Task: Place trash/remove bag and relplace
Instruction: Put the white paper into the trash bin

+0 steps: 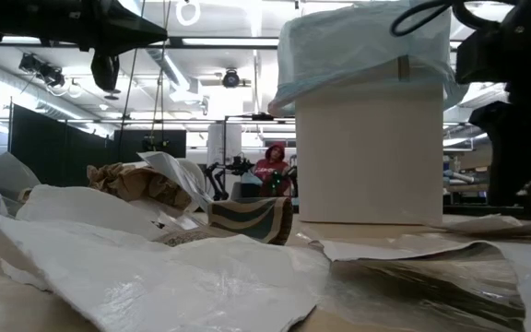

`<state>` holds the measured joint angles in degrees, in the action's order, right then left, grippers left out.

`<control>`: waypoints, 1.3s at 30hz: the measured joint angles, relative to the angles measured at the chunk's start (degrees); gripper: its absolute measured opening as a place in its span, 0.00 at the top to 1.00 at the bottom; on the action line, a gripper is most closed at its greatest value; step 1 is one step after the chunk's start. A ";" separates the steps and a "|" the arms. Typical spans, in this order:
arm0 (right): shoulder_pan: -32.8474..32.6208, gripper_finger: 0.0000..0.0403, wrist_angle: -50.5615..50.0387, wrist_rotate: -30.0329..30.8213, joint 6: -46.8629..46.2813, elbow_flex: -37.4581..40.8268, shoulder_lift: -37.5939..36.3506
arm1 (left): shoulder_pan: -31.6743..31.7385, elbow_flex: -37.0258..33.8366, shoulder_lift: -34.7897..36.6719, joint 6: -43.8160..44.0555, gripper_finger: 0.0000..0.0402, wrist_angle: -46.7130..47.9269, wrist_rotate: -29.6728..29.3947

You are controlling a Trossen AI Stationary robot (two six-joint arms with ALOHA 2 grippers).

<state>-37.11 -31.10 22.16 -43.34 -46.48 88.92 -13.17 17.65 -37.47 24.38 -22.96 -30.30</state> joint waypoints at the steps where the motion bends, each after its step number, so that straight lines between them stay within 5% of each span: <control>1: 0.12 0.46 0.21 0.10 0.09 0.00 0.00 | 0.00 0.00 0.00 0.00 0.98 0.00 0.00; 16: -0.39 0.46 2.55 -1.88 4.39 0.24 0.16 | 0.00 0.00 0.00 -0.07 0.98 0.09 -0.02; 25: 0.68 0.48 2.61 -4.87 0.26 0.93 6.43 | 0.00 0.02 0.00 -0.09 0.98 0.14 -0.02; 28: 0.79 0.60 0.86 -5.06 -0.61 -0.61 7.23 | 0.00 0.02 0.00 -0.09 0.98 0.10 -0.02; 33: 1.90 0.95 -2.40 -7.90 -1.80 -3.42 7.08 | -0.02 0.04 0.00 -0.07 0.98 0.08 -0.02; 39: 2.41 0.99 -6.48 -7.78 -4.27 -8.00 7.32 | 0.00 0.04 0.00 -0.09 0.98 0.11 -0.02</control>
<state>-34.70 -37.58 14.38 -47.61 -54.48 96.24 -13.17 17.69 -37.47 24.29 -22.85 -30.33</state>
